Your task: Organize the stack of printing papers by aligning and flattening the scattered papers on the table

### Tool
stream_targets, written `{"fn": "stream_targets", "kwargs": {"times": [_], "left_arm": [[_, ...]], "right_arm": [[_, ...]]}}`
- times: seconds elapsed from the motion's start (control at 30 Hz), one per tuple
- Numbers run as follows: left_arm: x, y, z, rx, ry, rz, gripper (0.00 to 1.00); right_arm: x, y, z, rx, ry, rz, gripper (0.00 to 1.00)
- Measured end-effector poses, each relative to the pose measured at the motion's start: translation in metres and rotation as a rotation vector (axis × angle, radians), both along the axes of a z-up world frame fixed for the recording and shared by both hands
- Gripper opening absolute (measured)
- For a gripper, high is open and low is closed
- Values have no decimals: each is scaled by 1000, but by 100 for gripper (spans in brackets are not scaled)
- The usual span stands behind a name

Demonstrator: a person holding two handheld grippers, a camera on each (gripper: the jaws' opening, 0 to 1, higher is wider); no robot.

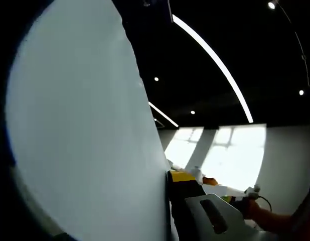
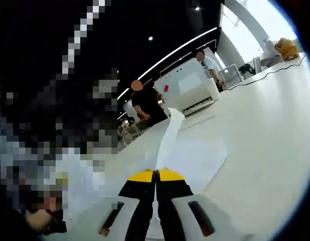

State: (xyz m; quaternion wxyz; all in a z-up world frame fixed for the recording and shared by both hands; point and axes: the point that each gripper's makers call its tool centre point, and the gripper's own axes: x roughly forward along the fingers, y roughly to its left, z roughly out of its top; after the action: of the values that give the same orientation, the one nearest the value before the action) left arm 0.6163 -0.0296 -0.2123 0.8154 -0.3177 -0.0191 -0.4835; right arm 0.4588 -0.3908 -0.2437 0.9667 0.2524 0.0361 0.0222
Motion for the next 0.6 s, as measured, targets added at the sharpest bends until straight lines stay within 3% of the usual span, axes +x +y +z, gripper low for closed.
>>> {"fn": "stream_targets", "kwargs": {"times": [0.37,0.6], "left_arm": [[-1,0,0,5,-1,2,7],[-1,-1,0,10,-3,0,7]], "right_arm": [[-1,34,66,-48,-152,81,0],[2,52,97,-89,-209,126,0]]}}
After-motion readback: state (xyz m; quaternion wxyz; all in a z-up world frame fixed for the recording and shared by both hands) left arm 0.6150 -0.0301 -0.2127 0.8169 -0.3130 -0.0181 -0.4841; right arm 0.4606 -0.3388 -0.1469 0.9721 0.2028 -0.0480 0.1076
